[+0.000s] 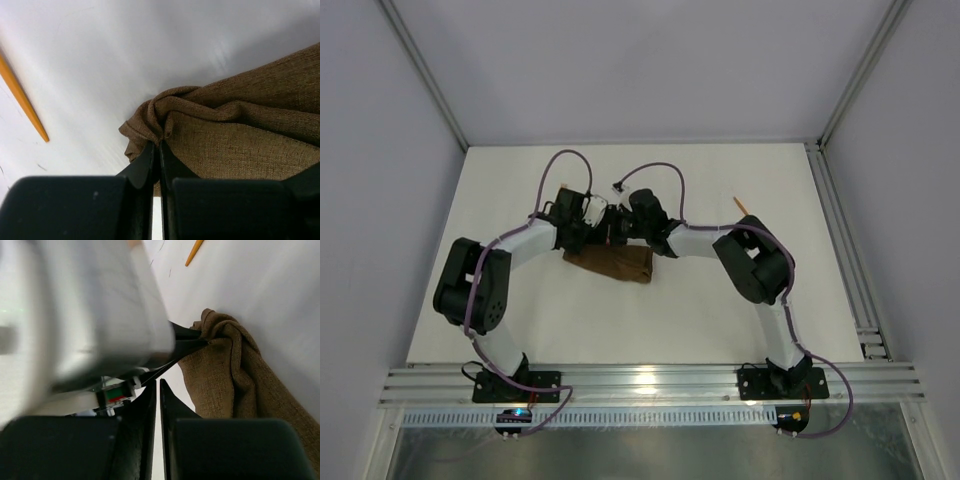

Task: Fold the napkin into a case and place the utensils inside
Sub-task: Grasp the top corner of the smaller rectangle folded napkin from the folded napkin.

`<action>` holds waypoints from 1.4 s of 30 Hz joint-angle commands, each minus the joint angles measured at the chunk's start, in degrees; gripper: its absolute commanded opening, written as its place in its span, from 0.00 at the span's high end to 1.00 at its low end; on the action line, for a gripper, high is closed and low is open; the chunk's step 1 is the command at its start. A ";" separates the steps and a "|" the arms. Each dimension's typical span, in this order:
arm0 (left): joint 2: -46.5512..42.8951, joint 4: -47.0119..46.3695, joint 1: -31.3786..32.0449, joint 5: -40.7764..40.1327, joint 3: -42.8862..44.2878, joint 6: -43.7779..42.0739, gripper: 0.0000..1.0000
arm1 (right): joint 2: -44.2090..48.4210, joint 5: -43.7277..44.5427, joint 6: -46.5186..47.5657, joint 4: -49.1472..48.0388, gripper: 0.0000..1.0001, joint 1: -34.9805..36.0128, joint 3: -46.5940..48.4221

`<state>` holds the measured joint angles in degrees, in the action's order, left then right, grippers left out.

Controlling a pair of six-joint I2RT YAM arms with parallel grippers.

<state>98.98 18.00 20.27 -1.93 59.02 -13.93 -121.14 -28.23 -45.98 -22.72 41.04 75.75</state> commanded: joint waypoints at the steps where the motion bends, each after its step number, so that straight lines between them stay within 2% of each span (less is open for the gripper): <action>1: -0.01 1.86 -0.67 1.76 1.79 2.06 1.00 | -4.70 -2.09 -9.29 -8.91 0.92 0.71 0.98; 5: 0.07 3.00 -1.64 6.05 2.76 3.91 1.00 | -5.68 -0.08 -10.80 -10.24 0.97 0.80 1.16; 13: -0.10 4.06 -2.78 11.42 3.73 5.76 1.00 | -7.96 3.61 -13.17 -10.16 0.97 1.15 1.68; 19: -0.28 4.15 -2.87 10.90 3.29 5.58 1.00 | -12.79 4.50 -12.47 -3.39 0.97 1.15 7.92; 28: -0.63 3.97 -2.96 10.99 3.38 5.50 1.00 | -12.10 5.29 -12.56 -3.03 0.97 1.15 5.20; 31: -1.68 3.80 -2.87 10.73 2.68 5.41 0.83 | -12.54 6.52 -13.17 -3.03 0.97 1.15 5.03; 32: -2.12 3.54 -2.96 10.03 2.50 5.93 0.71 | -12.80 6.69 -13.52 -3.21 0.97 1.15 4.94; 34: -3.00 3.10 -2.96 6.17 2.67 6.02 0.63 | -13.15 6.70 -13.79 -3.03 0.97 1.24 5.11; 36: -3.53 2.22 -2.96 1.79 3.11 5.85 0.60 | -13.50 6.70 -14.05 -3.03 0.97 1.15 5.20; 37: -3.36 2.13 -2.96 0.11 3.38 5.59 0.61 | -13.51 6.70 -14.14 -3.12 0.97 1.15 5.12; 41: -1.34 1.95 -2.87 -1.76 4.17 4.62 0.78 | -13.68 6.78 -14.32 -3.64 0.97 1.15 4.59; 42: -1.33 1.86 -2.96 -1.76 4.08 4.70 0.78 | -13.60 6.70 -14.32 -3.65 0.97 1.15 4.59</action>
<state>97.82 21.45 17.34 -0.49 61.49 -9.13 -134.04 -23.62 -60.16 -26.55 41.93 81.21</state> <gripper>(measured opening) 0.236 0.030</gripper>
